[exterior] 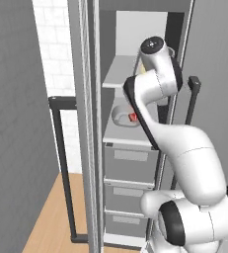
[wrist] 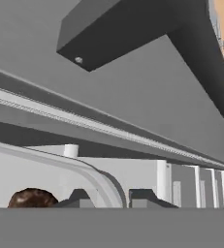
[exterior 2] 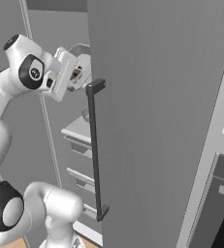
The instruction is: Take the meat container that has the steak and place it on the second highest rack of the freezer. Then take the vegetable container that has the mushrooms and place it on the highest rack of the freezer.
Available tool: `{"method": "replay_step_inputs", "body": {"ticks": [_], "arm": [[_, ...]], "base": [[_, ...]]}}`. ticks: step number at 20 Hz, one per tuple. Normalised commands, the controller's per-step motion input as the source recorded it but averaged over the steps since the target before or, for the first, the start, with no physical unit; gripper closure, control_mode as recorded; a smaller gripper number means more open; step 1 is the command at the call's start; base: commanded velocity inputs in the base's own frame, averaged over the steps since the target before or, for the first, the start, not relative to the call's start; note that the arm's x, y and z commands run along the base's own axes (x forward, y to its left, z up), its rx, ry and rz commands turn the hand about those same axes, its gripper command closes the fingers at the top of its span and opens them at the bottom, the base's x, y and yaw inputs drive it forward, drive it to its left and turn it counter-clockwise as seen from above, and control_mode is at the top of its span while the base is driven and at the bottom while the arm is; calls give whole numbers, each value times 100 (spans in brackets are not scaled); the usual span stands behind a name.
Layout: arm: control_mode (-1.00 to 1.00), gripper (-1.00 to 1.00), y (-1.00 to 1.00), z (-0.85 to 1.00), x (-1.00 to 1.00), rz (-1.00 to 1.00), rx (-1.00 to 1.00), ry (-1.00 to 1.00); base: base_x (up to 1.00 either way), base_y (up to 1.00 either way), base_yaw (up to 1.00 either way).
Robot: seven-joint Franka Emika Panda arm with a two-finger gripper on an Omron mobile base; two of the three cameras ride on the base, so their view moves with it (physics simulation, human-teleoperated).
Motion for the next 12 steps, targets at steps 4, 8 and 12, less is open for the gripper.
{"method": "replay_step_inputs", "body": {"ticks": [4,8,12], "arm": [[-100,100,-9,24,83,-4,6,1],[-100,100,-16,4,81,-4,5,5],[-100,100,-6,-5,81,-5,1,2]], "base": [[0,0,0],[0,0,0],[0,0,0]]}}
